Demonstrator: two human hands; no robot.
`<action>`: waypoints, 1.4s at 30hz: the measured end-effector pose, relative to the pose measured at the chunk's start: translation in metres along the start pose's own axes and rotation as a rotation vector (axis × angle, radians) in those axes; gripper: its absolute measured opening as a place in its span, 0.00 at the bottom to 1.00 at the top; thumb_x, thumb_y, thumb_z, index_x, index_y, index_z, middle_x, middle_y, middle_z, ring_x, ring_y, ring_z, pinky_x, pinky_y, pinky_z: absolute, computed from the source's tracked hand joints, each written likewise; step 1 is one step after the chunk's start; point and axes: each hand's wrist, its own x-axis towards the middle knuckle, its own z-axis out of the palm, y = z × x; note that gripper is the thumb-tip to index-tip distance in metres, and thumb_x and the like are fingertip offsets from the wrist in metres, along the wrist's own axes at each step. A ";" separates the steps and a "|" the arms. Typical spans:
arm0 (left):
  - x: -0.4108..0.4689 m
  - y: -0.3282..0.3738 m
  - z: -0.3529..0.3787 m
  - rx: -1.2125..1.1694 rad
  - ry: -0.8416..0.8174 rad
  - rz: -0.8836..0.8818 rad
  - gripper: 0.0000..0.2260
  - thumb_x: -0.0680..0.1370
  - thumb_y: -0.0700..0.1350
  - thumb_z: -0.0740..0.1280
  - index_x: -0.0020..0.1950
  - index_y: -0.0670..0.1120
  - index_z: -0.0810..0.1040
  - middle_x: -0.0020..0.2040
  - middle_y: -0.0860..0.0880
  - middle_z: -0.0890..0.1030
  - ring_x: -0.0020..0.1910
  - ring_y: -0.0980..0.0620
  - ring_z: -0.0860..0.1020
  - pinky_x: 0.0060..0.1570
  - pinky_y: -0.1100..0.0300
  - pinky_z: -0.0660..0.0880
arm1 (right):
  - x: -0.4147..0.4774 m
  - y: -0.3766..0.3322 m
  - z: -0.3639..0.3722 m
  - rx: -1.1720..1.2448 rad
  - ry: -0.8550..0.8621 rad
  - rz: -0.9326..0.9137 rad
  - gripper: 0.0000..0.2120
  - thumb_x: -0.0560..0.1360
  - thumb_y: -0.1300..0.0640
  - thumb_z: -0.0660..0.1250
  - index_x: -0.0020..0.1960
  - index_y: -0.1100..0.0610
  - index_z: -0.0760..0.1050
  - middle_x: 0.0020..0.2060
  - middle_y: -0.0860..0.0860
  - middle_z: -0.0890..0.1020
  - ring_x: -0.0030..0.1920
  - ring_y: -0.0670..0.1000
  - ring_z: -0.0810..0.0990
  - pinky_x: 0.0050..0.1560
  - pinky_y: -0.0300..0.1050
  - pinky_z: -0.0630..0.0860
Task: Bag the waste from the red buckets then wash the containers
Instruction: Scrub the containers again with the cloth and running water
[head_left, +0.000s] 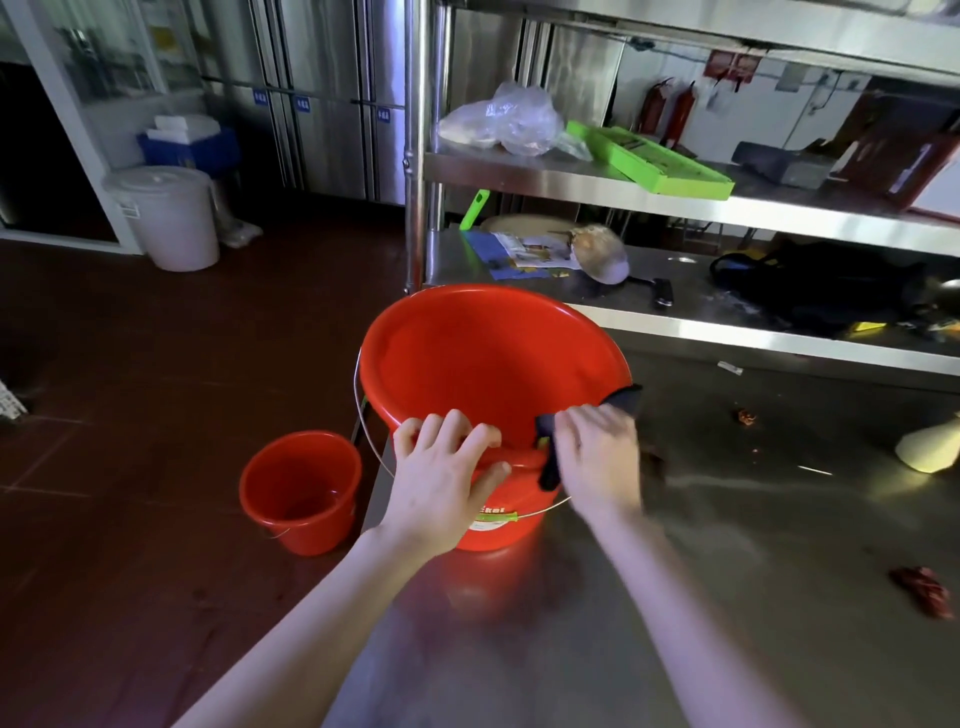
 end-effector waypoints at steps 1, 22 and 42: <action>-0.002 0.001 -0.001 0.015 -0.009 0.003 0.10 0.79 0.55 0.62 0.56 0.52 0.76 0.48 0.52 0.74 0.47 0.47 0.72 0.56 0.50 0.60 | -0.012 -0.016 0.004 -0.026 0.000 -0.010 0.18 0.79 0.55 0.56 0.34 0.55 0.74 0.28 0.50 0.75 0.34 0.55 0.74 0.44 0.52 0.70; -0.005 -0.028 -0.028 0.093 -0.129 0.212 0.18 0.76 0.60 0.58 0.55 0.51 0.79 0.46 0.49 0.73 0.46 0.45 0.73 0.54 0.46 0.70 | -0.031 -0.043 -0.013 -0.106 -0.048 0.016 0.16 0.77 0.55 0.58 0.31 0.53 0.71 0.26 0.50 0.75 0.32 0.56 0.75 0.41 0.51 0.69; -0.013 0.012 -0.027 -0.006 -0.123 0.044 0.13 0.73 0.55 0.65 0.52 0.50 0.80 0.45 0.52 0.75 0.48 0.47 0.74 0.52 0.50 0.67 | -0.035 -0.054 -0.011 0.025 -0.013 -0.041 0.18 0.78 0.54 0.57 0.30 0.55 0.71 0.26 0.48 0.72 0.32 0.53 0.73 0.41 0.50 0.69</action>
